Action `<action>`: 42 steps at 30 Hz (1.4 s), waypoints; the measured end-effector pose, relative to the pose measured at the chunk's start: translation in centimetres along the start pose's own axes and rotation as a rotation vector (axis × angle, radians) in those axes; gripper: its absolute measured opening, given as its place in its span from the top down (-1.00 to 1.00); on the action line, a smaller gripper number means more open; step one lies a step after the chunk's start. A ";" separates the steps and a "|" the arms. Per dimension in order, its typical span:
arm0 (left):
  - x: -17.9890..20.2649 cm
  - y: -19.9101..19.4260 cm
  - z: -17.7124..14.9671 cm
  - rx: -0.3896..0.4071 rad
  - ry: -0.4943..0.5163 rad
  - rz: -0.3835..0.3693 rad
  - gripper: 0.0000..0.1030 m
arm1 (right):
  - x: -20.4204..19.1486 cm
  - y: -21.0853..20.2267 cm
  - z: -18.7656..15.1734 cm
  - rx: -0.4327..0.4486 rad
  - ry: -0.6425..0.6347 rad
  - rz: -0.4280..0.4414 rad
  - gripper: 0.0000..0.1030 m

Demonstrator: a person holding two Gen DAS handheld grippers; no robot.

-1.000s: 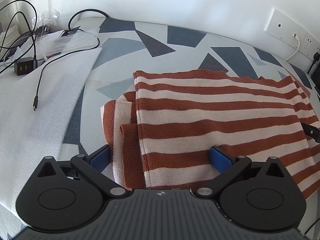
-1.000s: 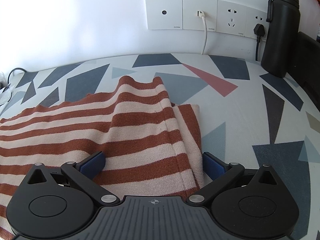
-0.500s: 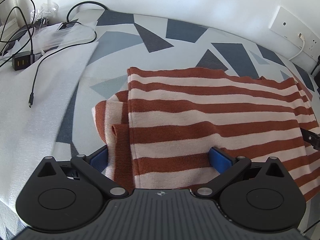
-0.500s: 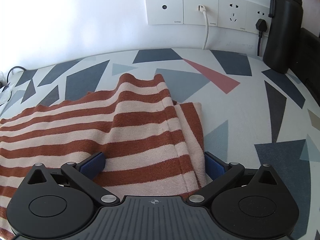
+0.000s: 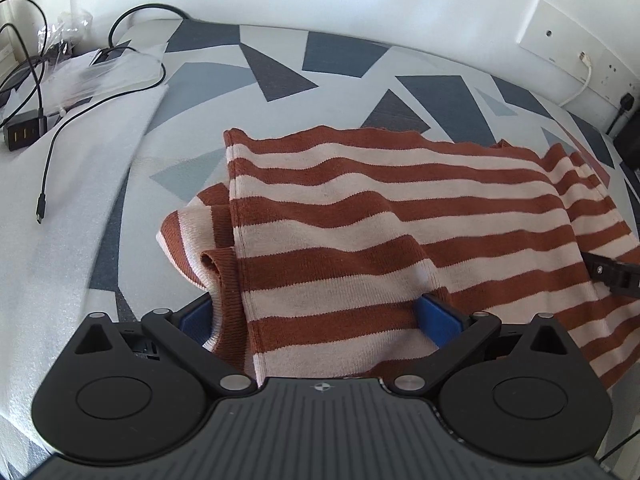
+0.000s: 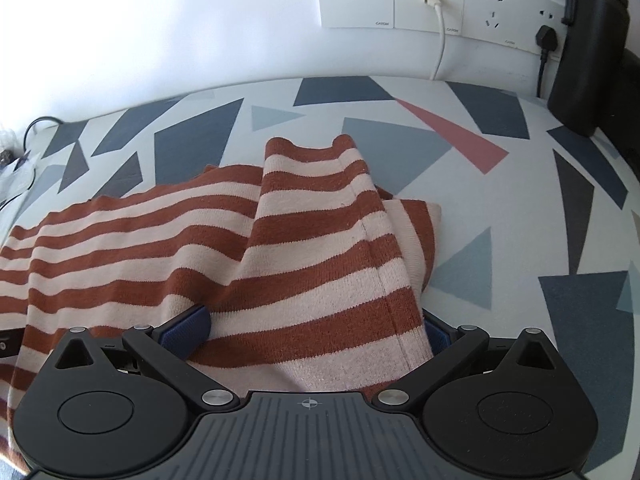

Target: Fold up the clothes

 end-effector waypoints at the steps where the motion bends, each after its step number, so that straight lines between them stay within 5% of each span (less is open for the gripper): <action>1: 0.0 0.0 0.0 -0.003 0.004 -0.004 -1.00 | 0.2 -0.1 0.0 -0.006 -0.003 -0.001 -0.99; 9: 0.1 0.1 0.1 -0.019 -0.016 0.004 -0.98 | 0.3 0.0 -0.1 -0.020 0.015 -0.024 -0.99; 15: 1.6 -0.4 0.0 -0.006 -0.026 -0.044 -0.92 | -2.4 0.5 -0.4 -0.097 -0.012 0.039 -0.99; 21: 2.9 -1.0 -0.3 0.019 -0.003 -0.090 -0.71 | -4.9 0.9 -1.0 -0.106 -0.076 0.057 -0.99; 24: 2.4 -1.3 -0.5 0.031 0.013 -0.079 -0.41 | -6.2 1.1 -1.3 -0.110 -0.108 0.067 -0.98; 25: 2.1 -1.4 -0.5 0.033 0.008 -0.080 -0.20 | -6.6 1.2 -1.4 -0.112 -0.119 0.070 -0.92; 26: 2.2 -1.4 -0.5 0.015 -0.006 -0.111 0.21 | -6.9 1.1 -1.5 -0.117 -0.126 0.080 -0.80; 27: 2.3 -1.5 -0.6 -0.008 -0.022 -0.151 0.36 | -7.3 1.0 -1.4 -0.124 -0.131 0.095 -0.70; 29: 2.5 -1.7 -0.7 -0.055 -0.054 -0.230 0.36 | -8.0 0.7 -1.3 -0.139 -0.140 0.125 -0.14; 34: 2.3 -1.9 -0.9 -0.050 -0.065 -0.226 0.39 | -8.2 0.2 -1.2 -0.134 -0.087 0.179 0.30; 42: 2.4 -1.9 -0.7 -0.049 -0.017 -0.210 0.38 | -7.4 -0.2 -1.6 -0.142 -0.052 0.256 0.21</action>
Point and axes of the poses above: each gripper's, at about its wrist camera, not at the fingertips, and y roughly the way its jaws point, x to its right, z to its top, the point moved 7 cm from there along y, roughly the way its jaws point, and after that the axes turned 11 degrees about z, right-handed, at the moved point
